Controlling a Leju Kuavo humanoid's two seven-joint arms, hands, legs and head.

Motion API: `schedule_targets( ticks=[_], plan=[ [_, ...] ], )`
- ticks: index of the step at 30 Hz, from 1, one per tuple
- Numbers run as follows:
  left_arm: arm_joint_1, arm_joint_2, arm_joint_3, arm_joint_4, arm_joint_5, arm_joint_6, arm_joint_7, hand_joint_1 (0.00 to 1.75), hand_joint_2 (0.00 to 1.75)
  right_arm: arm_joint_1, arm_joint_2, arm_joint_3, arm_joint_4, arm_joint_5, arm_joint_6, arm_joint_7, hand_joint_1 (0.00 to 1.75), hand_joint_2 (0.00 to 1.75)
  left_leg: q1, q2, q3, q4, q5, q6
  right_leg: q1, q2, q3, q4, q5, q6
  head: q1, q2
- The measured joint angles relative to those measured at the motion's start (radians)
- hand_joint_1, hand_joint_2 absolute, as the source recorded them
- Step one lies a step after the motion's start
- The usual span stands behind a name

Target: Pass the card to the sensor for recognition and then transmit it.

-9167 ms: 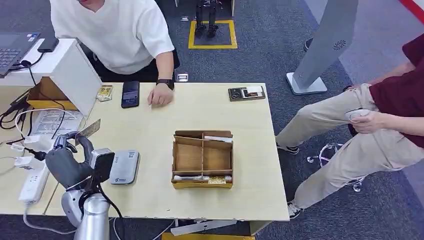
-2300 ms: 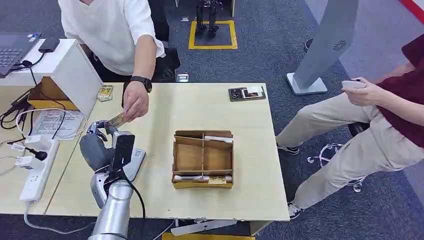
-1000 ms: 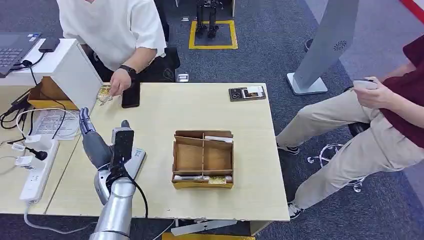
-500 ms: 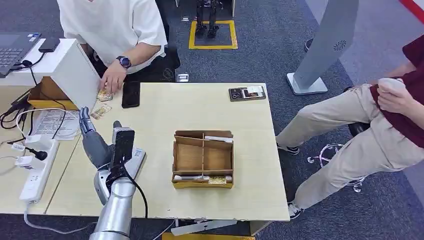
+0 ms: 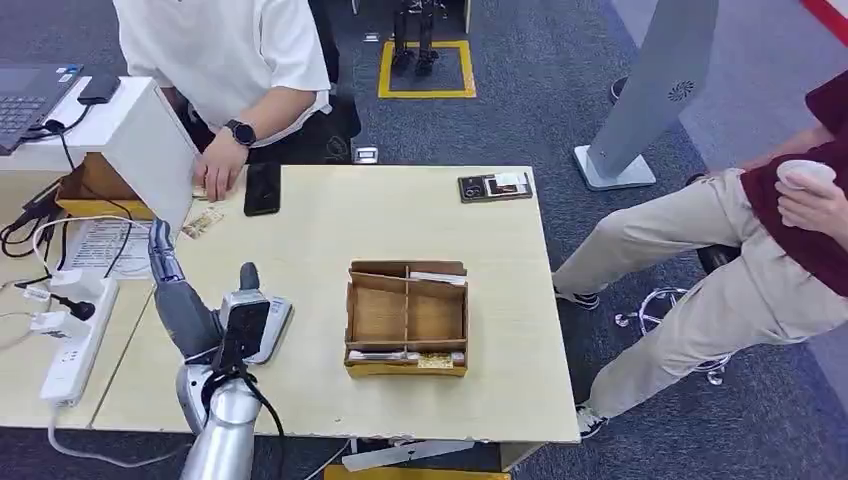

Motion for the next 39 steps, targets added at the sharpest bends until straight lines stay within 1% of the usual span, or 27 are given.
schedule_targets(
  ticks=[3, 7, 11, 16, 21, 23, 26, 30, 36, 39],
  plan=[
    [0.047, 0.002, -0.034, -0.049, -0.03, 0.0, -0.025, 0.0, 1.75, 0.004, 0.0, -0.001, 0.0, -0.002, 0.0, 0.0, 0.0, 1.75, 0.0, 0.0, 0.0, 0.0, 0.0, 0.0, 0.0, 0.0, 0.0, 0.0, 0.0, 0.0, 0.001, 0.0],
    [0.085, 0.003, -0.062, -0.095, -0.03, 0.0, -0.03, 0.0, 1.75, 0.005, 0.0, -0.006, -0.002, -0.007, -0.001, 0.0, 0.0, 1.75, 0.0, 0.0, 0.0, 0.0, 0.0, 0.0, 0.0, 0.0, 0.0, 0.0, 0.0, 0.0, 0.0, 0.0],
    [0.105, 0.002, -0.066, -0.127, -0.088, 0.0, -0.053, 0.0, 1.75, 0.006, 0.0, -0.008, -0.003, -0.008, -0.002, 0.001, 0.0, 1.75, 0.0, 0.0, 0.0, 0.0, 0.0, 0.0, 0.0, 0.0, 0.0, 0.0, 0.0, 0.0, 0.0, 0.0],
    [0.114, 0.002, -0.066, -0.148, -0.106, 0.0, -0.06, 0.0, 1.75, 0.007, 0.0, -0.008, -0.003, -0.008, -0.002, 0.001, 0.0, 1.75, 0.0, 0.0, 0.0, 0.0, 0.0, 0.0, 0.0, 0.0, 0.0, 0.0, 0.0, 0.0, 0.0, 0.0],
    [0.127, 0.0, -0.066, -0.179, -0.178, 0.0, -0.125, 0.0, 1.75, 0.007, 0.0, -0.008, -0.005, -0.008, -0.001, 0.004, 0.0, 1.75, 0.0, 0.0, 0.0, 0.0, 0.0, 0.0, 0.0, 0.0, 0.0, 0.0, 0.0, 0.0, 0.0, 0.0],
    [0.137, 0.0, -0.066, -0.2, -0.215, 0.0, -0.139, 0.0, 1.75, 0.008, 0.0, -0.008, -0.005, -0.008, -0.001, 0.004, 0.0, 1.75, 0.0, 0.0, 0.0, 0.0, 0.0, 0.0, 0.0, 0.0, 0.0, 0.0, 0.0, 0.0, 0.0, 0.0],
    [0.16, -0.001, -0.066, -0.223, -0.258, 0.0, -0.139, 0.0, 1.75, 0.009, 0.0, -0.009, -0.005, -0.012, -0.001, 0.004, 0.0, 1.75, 0.0, 0.0, 0.0, 0.0, 0.0, 0.0, 0.0, 0.0, 0.0, 0.0, 0.0, 0.0, 0.0, 0.0],
    [0.198, -0.001, -0.066, -0.234, -0.289, 0.0, -0.139, 0.0, 1.75, 0.01, 0.0, -0.013, -0.006, -0.019, 0.0, 0.004, 0.0, 1.75, 0.0, 0.0, 0.0, 0.0, 0.0, 0.0, 0.0, 0.0, 0.0, 0.0, 0.0, 0.0, 0.0, 0.0],
    [0.251, -0.001, -0.071, -0.234, -0.372, 0.0, -0.116, 0.0, 1.75, 0.014, 0.0, -0.018, -0.008, -0.023, 0.002, 0.0, 0.0, 1.75, 0.0, 0.0, 0.0, 0.0, 0.0, 0.0, 0.0, 0.0, 0.0, 0.0, 0.0, 0.0, 0.0, 0.0],
    [0.269, -0.003, -0.08, -0.234, -0.383, 0.0, -0.111, 0.0, 1.75, 0.014, 0.0, -0.018, -0.009, -0.023, 0.002, 0.0, 0.0, 1.75, 0.0, 0.0, 0.0, 0.0, 0.0, 0.0, 0.0, 0.0, 0.0, 0.0, 0.0, 0.0, 0.0, 0.0]
  ],
)
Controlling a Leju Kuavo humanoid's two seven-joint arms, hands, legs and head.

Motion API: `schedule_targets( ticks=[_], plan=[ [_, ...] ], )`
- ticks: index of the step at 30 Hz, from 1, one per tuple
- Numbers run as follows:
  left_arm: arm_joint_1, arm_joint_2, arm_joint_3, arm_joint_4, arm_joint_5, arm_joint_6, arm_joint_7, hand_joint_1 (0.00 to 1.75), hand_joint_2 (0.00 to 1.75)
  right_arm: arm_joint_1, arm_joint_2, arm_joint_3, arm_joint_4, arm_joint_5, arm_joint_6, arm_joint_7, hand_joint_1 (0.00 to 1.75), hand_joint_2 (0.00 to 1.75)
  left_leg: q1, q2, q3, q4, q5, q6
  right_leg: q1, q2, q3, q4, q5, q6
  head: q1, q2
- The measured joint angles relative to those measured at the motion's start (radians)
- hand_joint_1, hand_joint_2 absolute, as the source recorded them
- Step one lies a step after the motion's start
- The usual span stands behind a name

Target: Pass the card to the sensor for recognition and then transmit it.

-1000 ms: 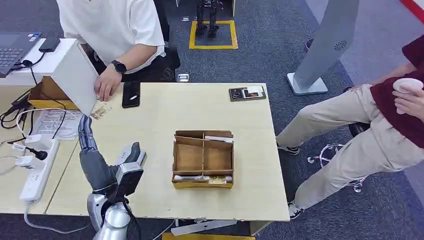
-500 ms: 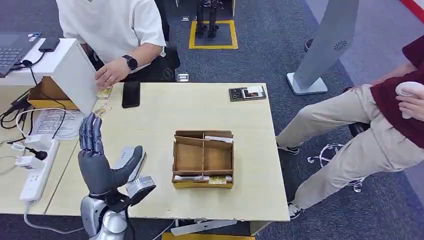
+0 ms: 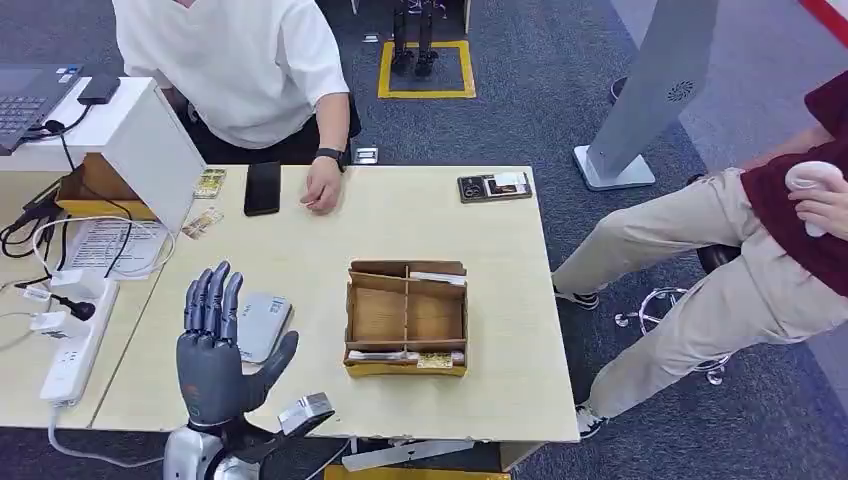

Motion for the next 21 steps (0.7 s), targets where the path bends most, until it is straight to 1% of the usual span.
schedule_targets(
  ticks=[16, 18, 21],
  plan=[
    [0.003, 0.0, -0.007, 0.0, -0.004, 0.0, 0.002, 0.0, 1.75, 0.0, 0.0, -0.012, -0.003, 0.0, 0.0, 0.0, 0.0, 1.75, 0.0, 0.0, 0.0, 0.0, 0.0, 0.0, 0.0, 0.0, 0.0, 0.0, 0.0, 0.0, 0.0, 0.0],
    [0.003, 0.0, -0.008, 0.0, -0.029, 0.0, 0.016, 0.0, 1.75, 0.0, 0.0, -0.014, -0.003, 0.0, 0.001, -0.001, 0.0, 1.75, 0.0, 0.0, 0.0, 0.0, 0.0, 0.0, 0.0, 0.0, 0.0, 0.0, 0.0, 0.0, 0.0, 0.0],
    [0.008, 0.003, -0.024, 0.0, -0.084, 0.0, 0.057, 0.0, 1.75, 0.0, 0.0, -0.015, -0.004, -0.002, 0.005, -0.001, 0.0, 1.75, 0.0, 0.0, 0.0, 0.0, 0.0, 0.0, 0.0, 0.0, 0.0, 0.0, 0.0, 0.0, 0.0, 0.0]
  ],
)
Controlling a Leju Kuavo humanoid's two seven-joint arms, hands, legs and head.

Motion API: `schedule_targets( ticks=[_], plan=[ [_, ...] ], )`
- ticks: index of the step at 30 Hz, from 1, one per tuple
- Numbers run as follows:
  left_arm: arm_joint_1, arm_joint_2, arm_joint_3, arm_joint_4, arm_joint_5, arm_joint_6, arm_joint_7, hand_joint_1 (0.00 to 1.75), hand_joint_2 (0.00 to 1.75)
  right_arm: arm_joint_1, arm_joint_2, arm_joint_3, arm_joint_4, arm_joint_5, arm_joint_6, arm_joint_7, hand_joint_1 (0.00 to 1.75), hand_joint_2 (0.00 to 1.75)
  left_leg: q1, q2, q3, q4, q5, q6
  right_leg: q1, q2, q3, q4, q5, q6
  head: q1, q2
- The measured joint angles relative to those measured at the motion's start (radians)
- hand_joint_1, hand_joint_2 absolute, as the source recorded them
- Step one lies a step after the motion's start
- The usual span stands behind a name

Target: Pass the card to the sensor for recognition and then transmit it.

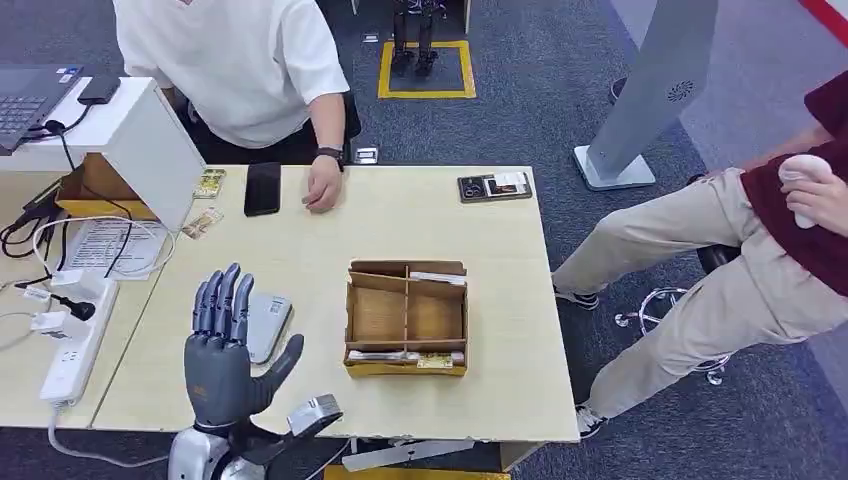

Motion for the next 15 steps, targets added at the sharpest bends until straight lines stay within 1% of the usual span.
schedule_targets(
  ticks=[2, 4, 6, 10, 12, 15],
  plan=[
    [0.003, 0.004, -0.016, 0.0, -0.029, 0.0, 0.029, 0.0, 1.75, 0.0, 0.0, 0.0, 0.0, 0.0, 0.003, 0.0, 0.0, 1.75, 0.0, 0.0, 0.0, 0.0, 0.0, 0.0, 0.0, 0.0, 0.0, 0.0, 0.0, 0.0, 0.0, 0.0],
    [0.011, 0.013, -0.035, 0.0, -0.035, 0.0, 0.037, 0.0, 1.75, 0.0, 0.0, 0.0, 0.0, 0.0, 0.004, -0.001, 0.0, 1.75, 0.0, 0.0, 0.0, 0.0, 0.0, 0.0, 0.0, 0.0, 0.0, 0.0, 0.0, 0.0, 0.0, 0.0],
    [0.015, 0.029, -0.06, 0.0, -0.058, 0.0, 0.078, 0.0, 1.75, 0.0, 0.0, -0.001, 0.0, 0.0, 0.006, -0.001, 0.0, 1.75, 0.0, 0.0, 0.0, 0.0, 0.0, 0.0, 0.0, 0.0, 0.0, 0.0, 0.0, 0.0, 0.0, 0.0],
    [0.015, 0.081, -0.127, 0.008, -0.058, 0.0, 0.143, 0.0, 1.75, 0.0, 0.0, -0.001, 0.0, 0.0, 0.01, -0.005, 0.0, 1.75, 0.0, 0.0, 0.0, 0.0, 0.0, 0.0, 0.0, 0.0, 0.0, 0.0, 0.0, 0.0, 0.0, 0.0],
    [0.012, 0.115, -0.17, 0.022, -0.054, 0.0, 0.173, 0.0, 1.75, 0.0, 0.0, -0.001, 0.0, 0.0, 0.01, -0.006, 0.0, 1.75, 0.0, 0.0, 0.0, 0.0, 0.0, 0.0, 0.0, 0.0, 0.0, 0.0, 0.0, 0.0, 0.0, 0.0],
    [0.012, 0.146, -0.214, 0.033, -0.052, 0.0, 0.183, 0.0, 1.75, 0.0, -0.001, -0.001, 0.0, 0.0, 0.01, -0.007, 0.0, 1.75, 0.0, 0.0, 0.0, 0.0, 0.0, 0.0, 0.0, 0.0, 0.0, 0.0, 0.0, 0.0, 0.0, 0.0]
  ],
)
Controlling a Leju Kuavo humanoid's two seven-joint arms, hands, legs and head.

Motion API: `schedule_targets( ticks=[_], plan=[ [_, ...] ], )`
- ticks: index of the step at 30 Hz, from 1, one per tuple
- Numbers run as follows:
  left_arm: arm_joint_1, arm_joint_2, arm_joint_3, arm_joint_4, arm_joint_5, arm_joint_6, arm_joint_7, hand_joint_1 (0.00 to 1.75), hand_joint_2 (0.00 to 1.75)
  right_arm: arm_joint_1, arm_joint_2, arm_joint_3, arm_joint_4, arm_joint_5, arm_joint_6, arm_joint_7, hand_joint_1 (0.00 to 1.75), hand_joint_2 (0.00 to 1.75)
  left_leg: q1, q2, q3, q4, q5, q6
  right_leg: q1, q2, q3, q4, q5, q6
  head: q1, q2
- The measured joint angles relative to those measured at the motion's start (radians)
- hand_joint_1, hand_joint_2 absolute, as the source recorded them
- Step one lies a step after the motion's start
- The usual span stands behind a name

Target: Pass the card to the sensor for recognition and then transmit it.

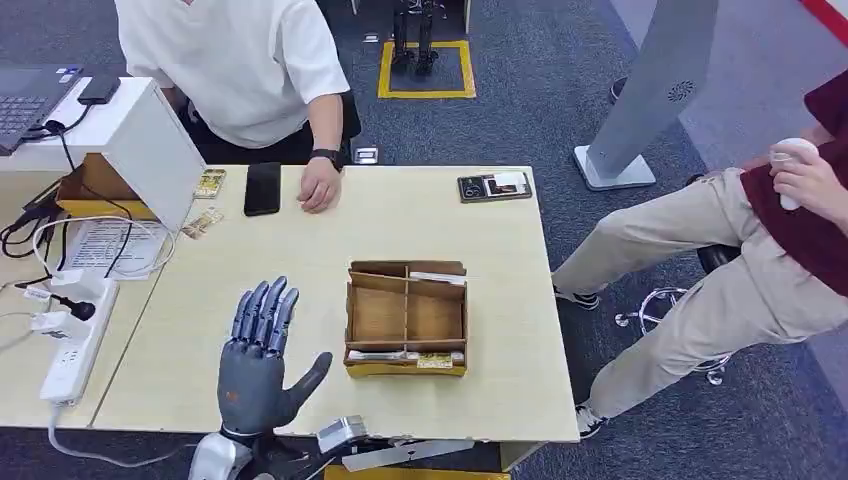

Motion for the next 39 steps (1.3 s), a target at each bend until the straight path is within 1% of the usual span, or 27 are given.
schedule_targets(
  ticks=[3, 10, 18, 23, 30, 35, 39],
  plan=[
    [-0.003, 0.015, -0.031, 0.007, -0.002, 0.0, 0.01, 0.0, 1.75, 0.0, 0.0, 0.0, 0.0, 0.0, 0.0, 0.0, 0.0, 1.75, 0.0, 0.0, 0.0, 0.0, 0.0, 0.0, 0.0, 0.0, 0.0, 0.0, 0.0, 0.0, 0.0, 0.0],
    [-0.033, 0.021, -0.094, 0.036, -0.01, 0.0, 0.016, 0.0, 1.75, 0.0, 0.0, 0.0, 0.0, 0.006, 0.0, 0.0, 0.0, 1.75, -0.001, 0.0, 0.0, 0.0, 0.0, 0.0, 0.0, 0.0, 0.0, 0.0, 0.0, 0.0, 0.0, 0.0],
    [-0.053, 0.021, -0.116, 0.06, -0.011, 0.0, 0.016, 0.0, 1.75, 0.0, 0.0, 0.0, 0.0, 0.01, 0.0, -0.002, 0.0, 1.75, 0.0, 0.0, 0.0, 0.0, 0.0, 0.0, 0.0, 0.0, 0.0, 0.0, 0.0, 0.0, 0.0, 0.0],
    [-0.094, 0.021, -0.144, 0.084, -0.028, 0.0, 0.039, 0.0, 1.75, -0.001, 0.0, 0.0, 0.0, 0.02, 0.002, -0.002, 0.0, 1.75, 0.0, 0.0, 0.0, 0.0, 0.0, 0.0, 0.0, 0.0, 0.0, 0.0, 0.0, 0.0, 0.0, 0.0],
    [-0.149, 0.021, -0.187, 0.124, -0.023, 0.0, 0.066, 0.0, 1.75, -0.002, -0.001, 0.002, 0.0, 0.028, 0.003, -0.002, 0.0, 1.75, -0.001, 0.0, 0.0, 0.0, 0.0, 0.0, 0.0, 0.0, 0.0, 0.0, 0.0, 0.0, 0.0, 0.0],
    [-0.169, 0.02, -0.203, 0.145, -0.021, 0.0, 0.072, 0.0, 1.75, -0.003, -0.002, 0.002, 0.0, 0.032, 0.003, -0.002, 0.0, 1.75, 0.0, 0.0, 0.0, 0.0, 0.0, 0.0, 0.0, 0.0, 0.0, 0.0, 0.0, 0.0, 0.0, 0.0],
    [-0.205, 0.02, -0.213, 0.172, -0.031, 0.0, 0.11, 0.0, 1.75, -0.004, -0.002, 0.004, 0.001, 0.041, 0.005, -0.002, 0.0, 1.75, 0.0, 0.0, 0.0, 0.0, 0.0, 0.0, 0.0, 0.0, 0.0, 0.0, 0.0, 0.0, 0.0, 0.0]
  ],
)
